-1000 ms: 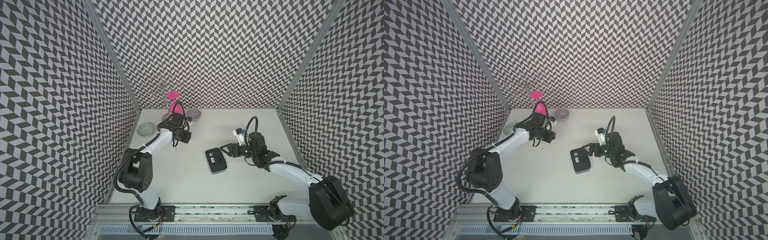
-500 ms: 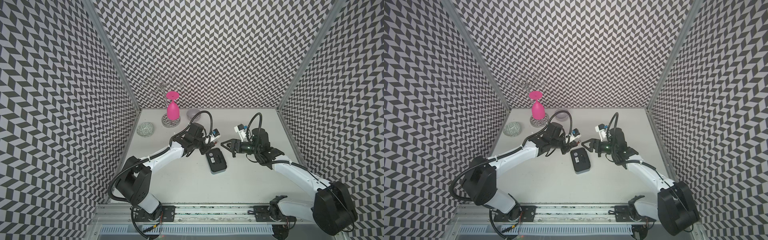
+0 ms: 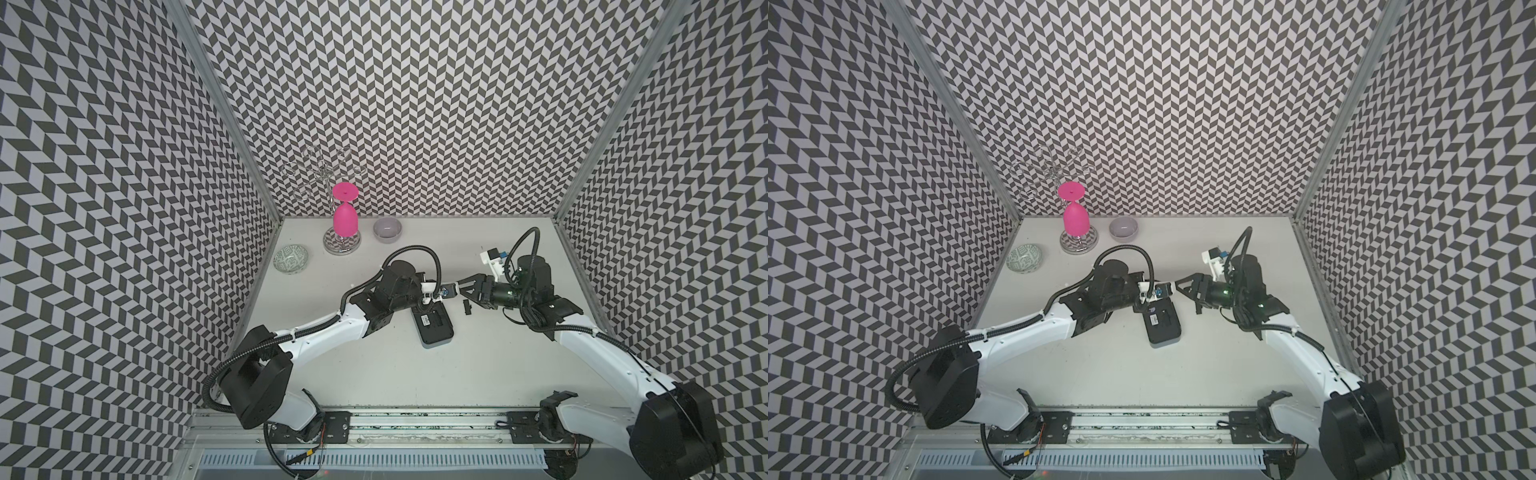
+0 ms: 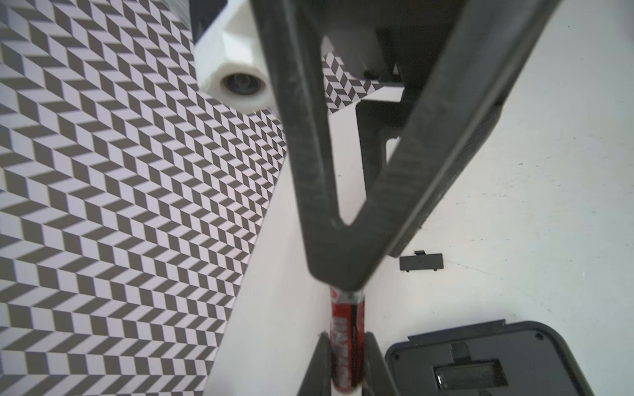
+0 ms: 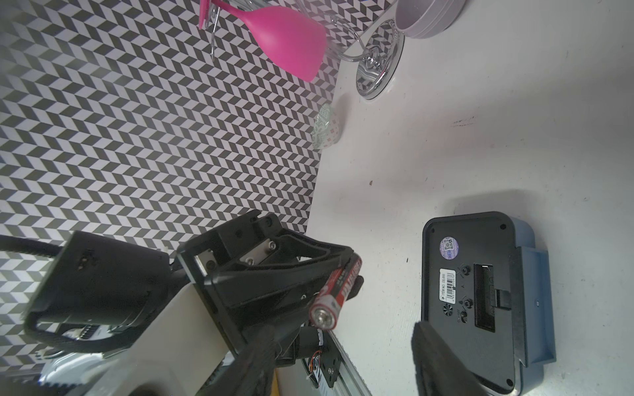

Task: Insert the battery into the alarm
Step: Pick up the battery at the center of the board.

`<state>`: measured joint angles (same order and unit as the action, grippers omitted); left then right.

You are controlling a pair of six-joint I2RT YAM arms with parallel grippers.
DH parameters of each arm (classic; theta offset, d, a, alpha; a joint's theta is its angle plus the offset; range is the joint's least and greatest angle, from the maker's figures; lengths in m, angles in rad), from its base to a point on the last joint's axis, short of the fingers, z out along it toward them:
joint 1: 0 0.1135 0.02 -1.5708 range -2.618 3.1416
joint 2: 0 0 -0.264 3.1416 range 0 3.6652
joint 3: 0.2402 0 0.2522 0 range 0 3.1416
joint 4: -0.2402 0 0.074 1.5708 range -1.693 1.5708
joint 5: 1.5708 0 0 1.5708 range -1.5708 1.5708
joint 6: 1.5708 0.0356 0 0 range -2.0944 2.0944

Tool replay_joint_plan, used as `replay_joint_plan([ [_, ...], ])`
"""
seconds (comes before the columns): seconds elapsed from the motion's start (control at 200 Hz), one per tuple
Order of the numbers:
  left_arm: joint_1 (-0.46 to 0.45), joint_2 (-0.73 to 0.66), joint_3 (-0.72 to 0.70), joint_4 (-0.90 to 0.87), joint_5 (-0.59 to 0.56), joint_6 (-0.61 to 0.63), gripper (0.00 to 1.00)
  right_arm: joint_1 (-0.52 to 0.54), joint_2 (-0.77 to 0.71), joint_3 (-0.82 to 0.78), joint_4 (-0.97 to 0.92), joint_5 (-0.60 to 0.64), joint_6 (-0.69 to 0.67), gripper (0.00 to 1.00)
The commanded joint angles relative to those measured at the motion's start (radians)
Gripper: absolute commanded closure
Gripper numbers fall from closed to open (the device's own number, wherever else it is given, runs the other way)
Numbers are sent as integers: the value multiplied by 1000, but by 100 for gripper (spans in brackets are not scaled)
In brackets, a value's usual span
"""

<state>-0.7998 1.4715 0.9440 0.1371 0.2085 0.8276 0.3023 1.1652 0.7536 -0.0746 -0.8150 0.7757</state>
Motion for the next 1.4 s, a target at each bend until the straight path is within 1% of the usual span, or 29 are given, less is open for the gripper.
replay_joint_plan([
  [0.0,-15,-16,-23,92,-35,96,94,-31,-3,13,31,-103,39,41],
  [0.105,-32,-17,-28,104,-52,149,95,-49,15,17,21,-175,54,48],
  [0.195,-36,-17,-28,108,-49,164,95,-54,11,-6,69,-205,95,54],
  [0.325,-57,-11,-27,98,-80,199,95,-55,10,-30,121,-251,139,56],
  [0.516,-87,-5,-15,68,-100,221,96,-55,26,-29,93,-277,135,60],
  [0.681,-96,-17,-17,70,-113,234,96,-55,29,-40,91,-279,141,70],
  [0.786,-97,-23,-25,68,-122,240,96,-55,28,-41,93,-276,145,72],
  [0.951,-106,-33,-37,68,-139,251,96,-55,33,-51,100,-273,156,73],
  [1.017,-107,-36,-42,66,-141,255,96,-55,37,-51,104,-273,162,68],
  [1.137,-112,-36,-44,59,-149,265,96,-55,41,-46,116,-268,177,66],
  [1.312,-114,-37,-42,55,-144,268,96,-55,63,-29,96,-262,162,66],
  [1.397,-114,-40,-42,50,-134,261,95,-55,69,-19,80,-259,150,71],
])
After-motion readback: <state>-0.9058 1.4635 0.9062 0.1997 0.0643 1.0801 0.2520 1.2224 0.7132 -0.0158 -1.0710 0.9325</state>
